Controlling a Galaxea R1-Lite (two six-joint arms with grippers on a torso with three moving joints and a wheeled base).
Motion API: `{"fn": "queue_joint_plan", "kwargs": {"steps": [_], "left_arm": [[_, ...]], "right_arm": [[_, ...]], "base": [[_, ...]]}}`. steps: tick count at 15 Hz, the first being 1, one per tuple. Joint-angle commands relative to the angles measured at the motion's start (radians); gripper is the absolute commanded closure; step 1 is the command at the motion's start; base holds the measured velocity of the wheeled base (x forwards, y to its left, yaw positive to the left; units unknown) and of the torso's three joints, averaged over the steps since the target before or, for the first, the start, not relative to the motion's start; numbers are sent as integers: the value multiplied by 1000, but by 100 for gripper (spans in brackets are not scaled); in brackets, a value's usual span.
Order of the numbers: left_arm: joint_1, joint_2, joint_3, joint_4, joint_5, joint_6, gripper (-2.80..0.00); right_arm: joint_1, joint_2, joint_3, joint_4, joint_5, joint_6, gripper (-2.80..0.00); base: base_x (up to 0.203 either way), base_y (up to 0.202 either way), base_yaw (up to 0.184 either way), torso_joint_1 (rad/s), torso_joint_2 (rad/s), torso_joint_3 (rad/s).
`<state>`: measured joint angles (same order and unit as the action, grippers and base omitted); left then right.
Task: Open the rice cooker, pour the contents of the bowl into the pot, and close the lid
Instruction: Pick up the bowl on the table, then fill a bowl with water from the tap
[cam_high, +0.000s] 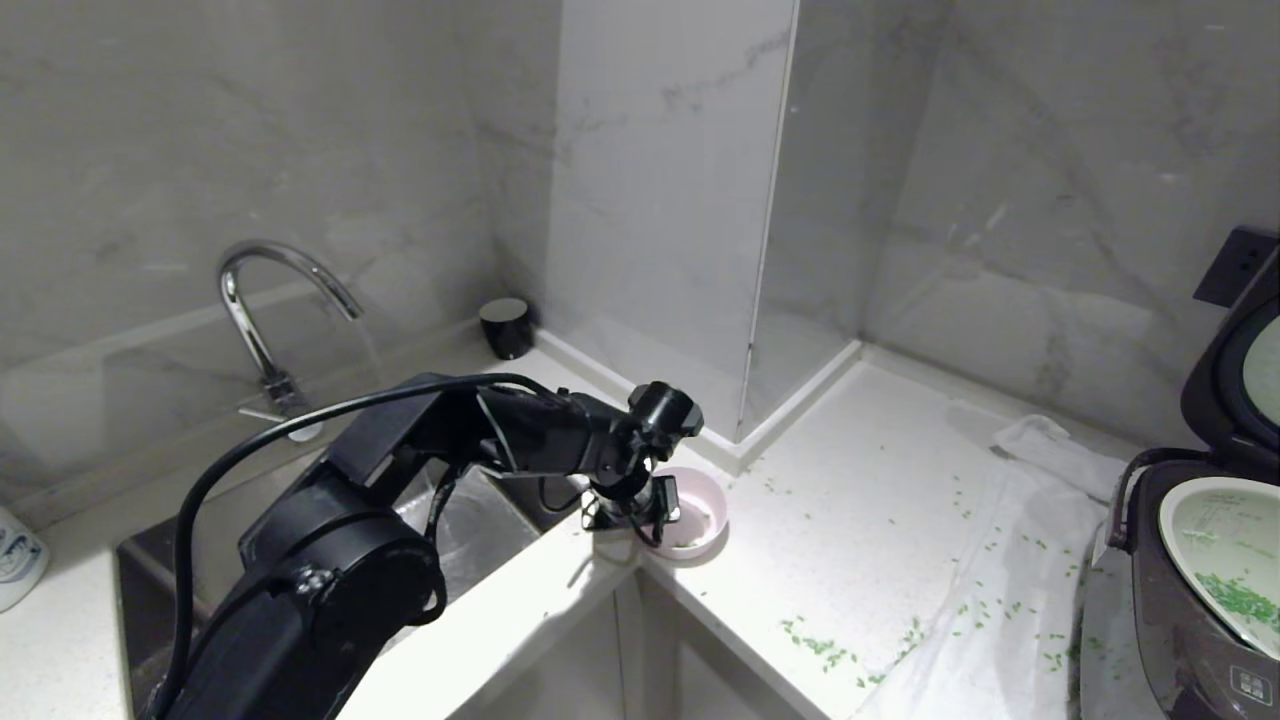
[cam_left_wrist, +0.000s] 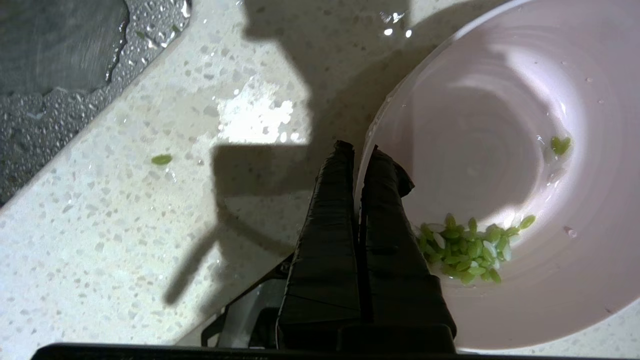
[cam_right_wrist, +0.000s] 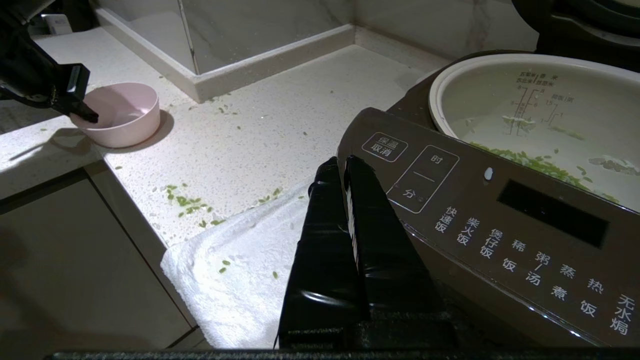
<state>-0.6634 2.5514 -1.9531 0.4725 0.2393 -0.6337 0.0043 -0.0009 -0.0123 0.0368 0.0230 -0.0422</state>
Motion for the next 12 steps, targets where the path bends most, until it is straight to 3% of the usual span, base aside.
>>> {"fn": "queue_joint_plan", "kwargs": {"steps": [1,3,12], "left_arm": [[4,-39,0,35,-17,-28,0],[14,-71,1,60,-66,-54,0],[155,-136,35,106,-80,-56,0]], "right_arm": [[0,-1,0,0,0,-1,0],[0,-1,2,0,0,-1,0],[0,-1,0,0,0,-1,0]], "base": [[0,0,0,0,0,0],[0,0,0,0,0,0],[0,0,0,0,0,0]]}}
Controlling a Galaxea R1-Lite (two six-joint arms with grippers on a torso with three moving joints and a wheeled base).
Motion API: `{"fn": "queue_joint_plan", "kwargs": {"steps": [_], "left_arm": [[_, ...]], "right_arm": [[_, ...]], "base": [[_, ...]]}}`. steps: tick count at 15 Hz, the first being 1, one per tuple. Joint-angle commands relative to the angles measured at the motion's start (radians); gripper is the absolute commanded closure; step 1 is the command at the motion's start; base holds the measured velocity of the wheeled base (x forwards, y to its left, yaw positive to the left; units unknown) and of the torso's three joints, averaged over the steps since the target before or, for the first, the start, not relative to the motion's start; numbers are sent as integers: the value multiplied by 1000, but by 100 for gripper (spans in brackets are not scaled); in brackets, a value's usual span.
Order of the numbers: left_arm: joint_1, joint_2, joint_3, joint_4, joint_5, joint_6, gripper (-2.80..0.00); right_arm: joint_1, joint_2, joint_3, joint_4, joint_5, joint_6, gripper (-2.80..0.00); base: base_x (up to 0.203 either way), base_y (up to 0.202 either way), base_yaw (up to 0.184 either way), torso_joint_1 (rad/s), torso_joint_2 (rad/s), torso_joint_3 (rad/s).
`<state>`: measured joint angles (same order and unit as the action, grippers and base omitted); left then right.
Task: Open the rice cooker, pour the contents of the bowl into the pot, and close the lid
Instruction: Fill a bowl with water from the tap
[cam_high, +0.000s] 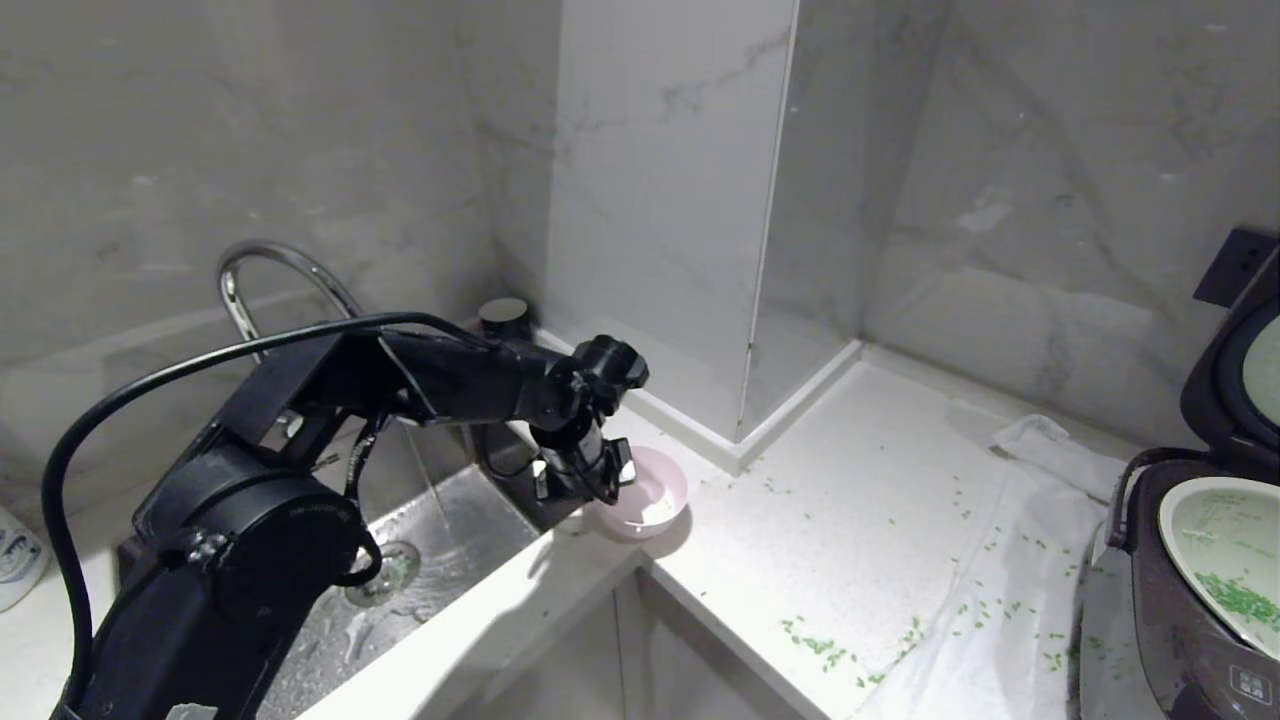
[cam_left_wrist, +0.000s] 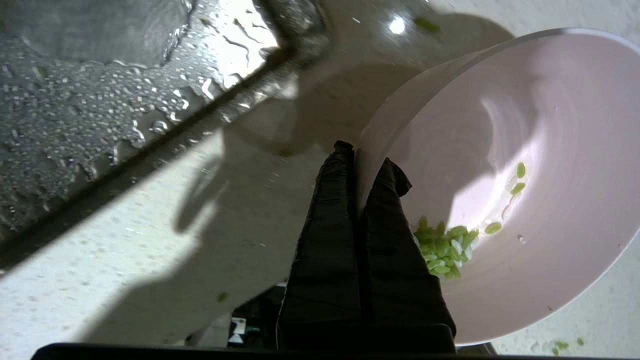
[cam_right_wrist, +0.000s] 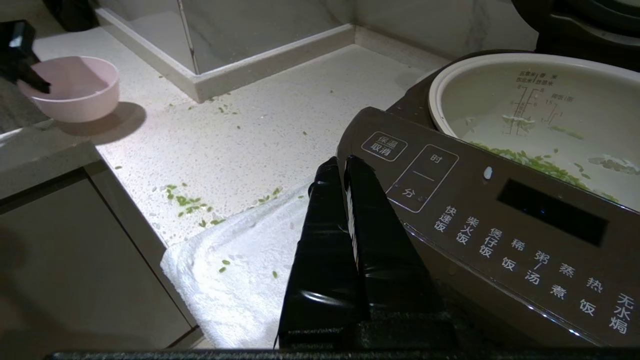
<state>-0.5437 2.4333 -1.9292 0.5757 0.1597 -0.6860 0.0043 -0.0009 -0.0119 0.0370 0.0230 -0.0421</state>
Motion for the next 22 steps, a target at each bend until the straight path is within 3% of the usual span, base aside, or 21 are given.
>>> {"fn": "queue_joint_plan", "kwargs": {"steps": [1,9,16,22], "left_arm": [[66,-27,17,3,-11,-3,0],[304,-34,43,3,-22,9,0],[485,26,-14,-37,3,8,0],[609,44,-17,-221,-2,39,0]], "right_arm": [[0,-1,1,0,0,-1,0],[0,-1,0,0,0,-1,0],[0,-1,0,0,0,-1,0],[0,-1,1,0,0,-1,0]], "base": [[0,0,0,0,0,0],[0,0,0,0,0,0],[0,0,0,0,0,0],[0,0,0,0,0,0]]}}
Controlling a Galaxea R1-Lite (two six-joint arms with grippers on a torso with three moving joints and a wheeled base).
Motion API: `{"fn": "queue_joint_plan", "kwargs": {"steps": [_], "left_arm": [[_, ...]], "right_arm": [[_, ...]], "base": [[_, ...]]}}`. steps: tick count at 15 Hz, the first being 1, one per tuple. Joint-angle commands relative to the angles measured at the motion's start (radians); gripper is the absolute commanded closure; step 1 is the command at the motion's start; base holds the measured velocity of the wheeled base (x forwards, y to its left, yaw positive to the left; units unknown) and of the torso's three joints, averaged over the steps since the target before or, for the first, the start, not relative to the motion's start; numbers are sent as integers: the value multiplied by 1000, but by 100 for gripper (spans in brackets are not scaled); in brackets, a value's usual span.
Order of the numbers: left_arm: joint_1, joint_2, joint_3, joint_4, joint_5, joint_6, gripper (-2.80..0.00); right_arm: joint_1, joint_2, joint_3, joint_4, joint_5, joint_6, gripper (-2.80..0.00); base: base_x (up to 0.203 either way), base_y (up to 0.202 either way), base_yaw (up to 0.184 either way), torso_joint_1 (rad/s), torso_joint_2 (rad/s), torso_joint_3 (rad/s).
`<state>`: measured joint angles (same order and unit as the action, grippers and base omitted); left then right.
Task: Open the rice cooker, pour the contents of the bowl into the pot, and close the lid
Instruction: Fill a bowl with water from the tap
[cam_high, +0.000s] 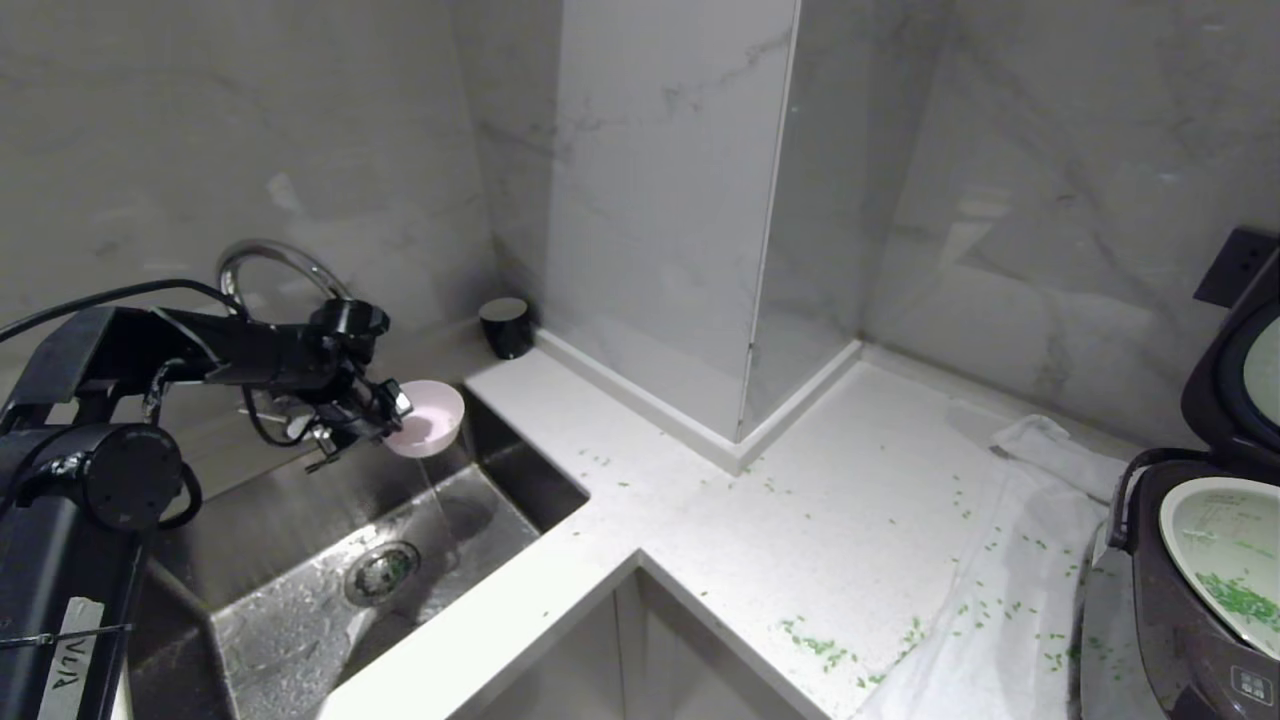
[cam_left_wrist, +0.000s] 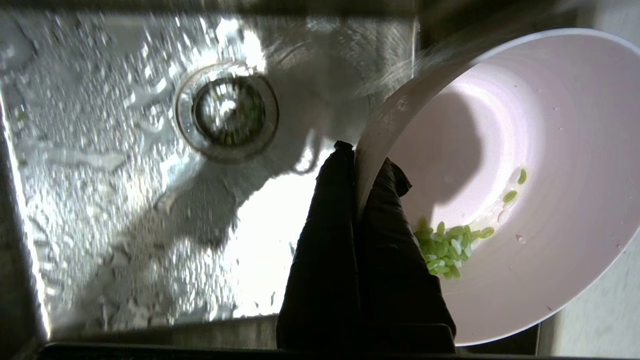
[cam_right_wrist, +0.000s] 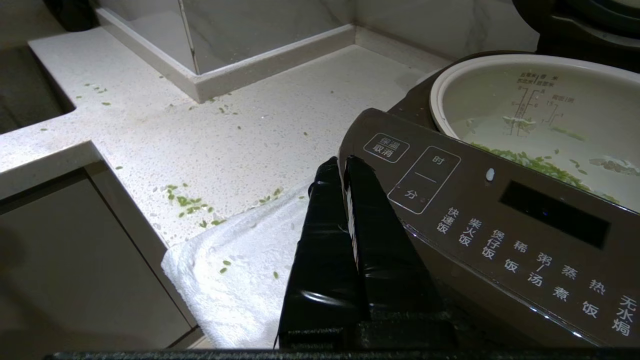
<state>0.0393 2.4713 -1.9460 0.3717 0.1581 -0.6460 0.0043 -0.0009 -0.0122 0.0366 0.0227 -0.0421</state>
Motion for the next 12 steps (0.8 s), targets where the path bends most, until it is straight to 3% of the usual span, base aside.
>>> {"fn": "queue_joint_plan", "kwargs": {"steps": [1,12], "left_arm": [[34,7,-1,-33,0,-3,0],[77,15,-1,-96,6,-12,0]], "right_arm": [[0,-1,0,0,0,-1,0],[0,-1,0,0,0,-1,0]], "base": [[0,0,0,0,0,0],[0,0,0,0,0,0]]}}
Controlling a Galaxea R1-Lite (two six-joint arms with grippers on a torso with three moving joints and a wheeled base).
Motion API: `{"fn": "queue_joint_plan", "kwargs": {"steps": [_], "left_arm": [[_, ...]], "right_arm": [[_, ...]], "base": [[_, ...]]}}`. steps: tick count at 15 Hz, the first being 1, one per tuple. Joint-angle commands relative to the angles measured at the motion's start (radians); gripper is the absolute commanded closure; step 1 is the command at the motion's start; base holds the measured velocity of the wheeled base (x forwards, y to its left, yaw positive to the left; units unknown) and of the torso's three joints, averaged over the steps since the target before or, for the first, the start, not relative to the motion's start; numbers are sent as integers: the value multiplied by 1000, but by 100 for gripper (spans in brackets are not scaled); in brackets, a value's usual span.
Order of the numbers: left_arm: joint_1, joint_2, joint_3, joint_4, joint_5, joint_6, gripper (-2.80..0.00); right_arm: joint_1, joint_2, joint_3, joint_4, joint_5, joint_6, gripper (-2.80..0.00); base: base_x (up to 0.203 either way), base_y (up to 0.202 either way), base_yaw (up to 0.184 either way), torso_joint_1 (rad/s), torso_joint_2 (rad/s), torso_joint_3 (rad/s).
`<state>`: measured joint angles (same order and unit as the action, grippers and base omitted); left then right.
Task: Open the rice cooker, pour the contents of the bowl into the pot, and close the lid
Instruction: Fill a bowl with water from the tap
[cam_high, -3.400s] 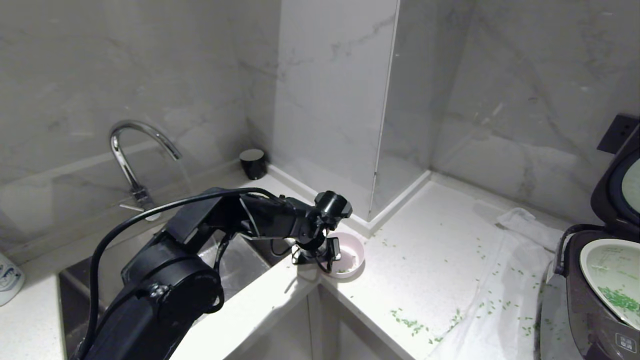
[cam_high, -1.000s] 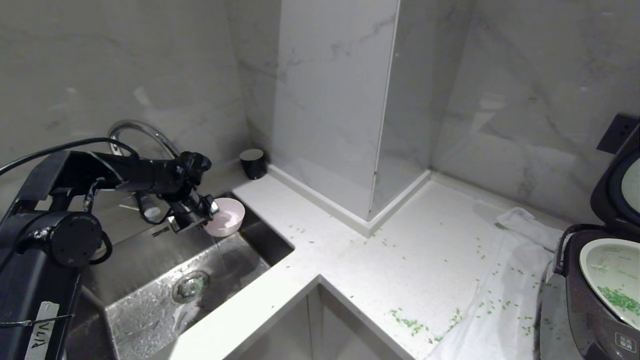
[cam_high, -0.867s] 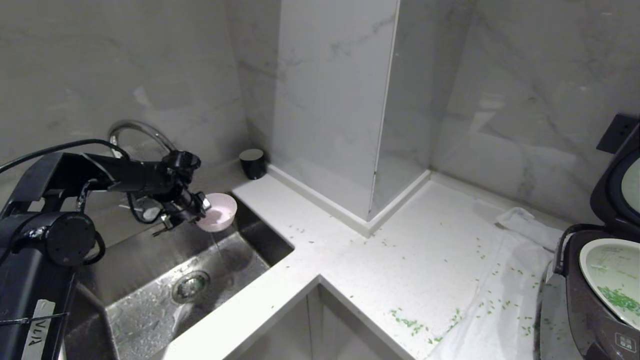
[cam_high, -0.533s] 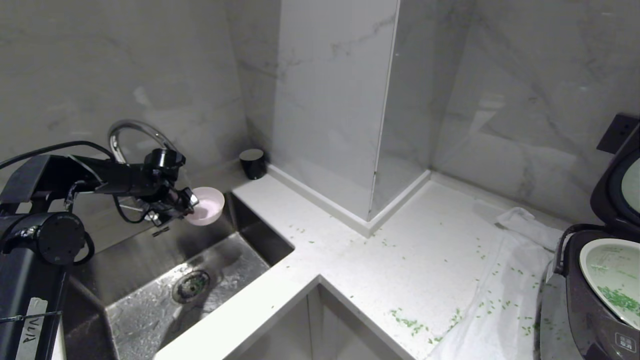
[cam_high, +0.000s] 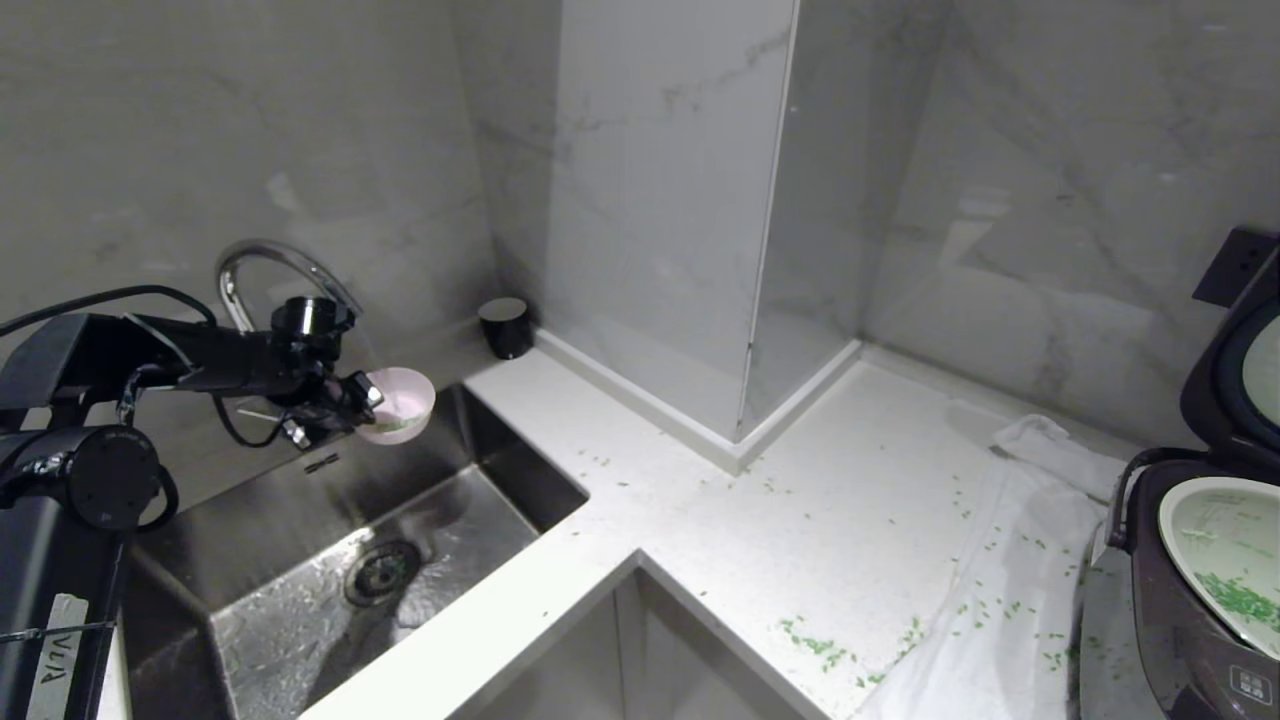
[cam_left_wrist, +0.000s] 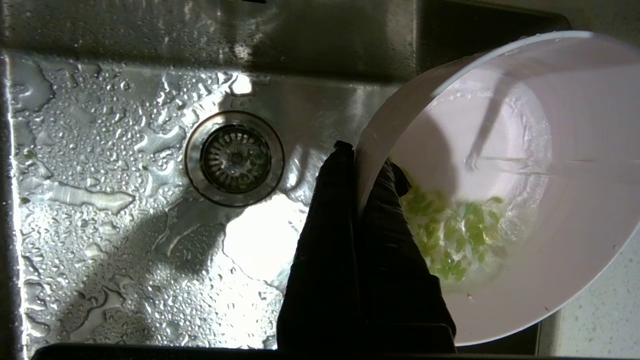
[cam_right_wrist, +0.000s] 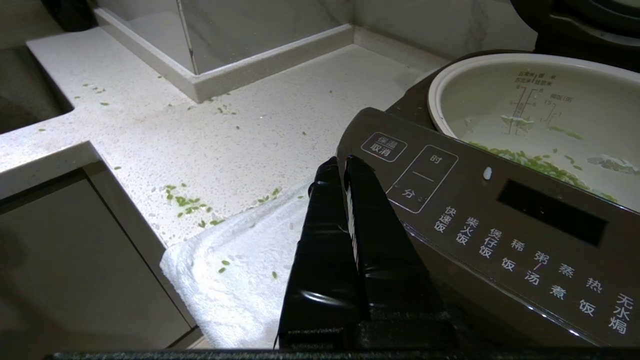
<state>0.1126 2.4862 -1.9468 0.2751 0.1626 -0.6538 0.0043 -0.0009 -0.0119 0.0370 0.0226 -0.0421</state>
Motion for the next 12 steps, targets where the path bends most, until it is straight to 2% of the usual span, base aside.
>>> {"fn": "queue_joint_plan", "kwargs": {"steps": [1,3,7,12], "left_arm": [[1,0,1,1,2,-14,0],[-10,3,3,1,3,-41,0],[-30,0,9,3,3,-46,0],[-18,-8,0,-2,3,-55,0]], "right_arm": [[0,-1,0,0,0,-1,0],[0,-1,0,0,0,-1,0],[0,-1,0,0,0,-1,0],[0,-1,0,0,0,-1,0]], "base": [[0,0,0,0,0,0],[0,0,0,0,0,0],[0,0,0,0,0,0],[0,0,0,0,0,0]]}}
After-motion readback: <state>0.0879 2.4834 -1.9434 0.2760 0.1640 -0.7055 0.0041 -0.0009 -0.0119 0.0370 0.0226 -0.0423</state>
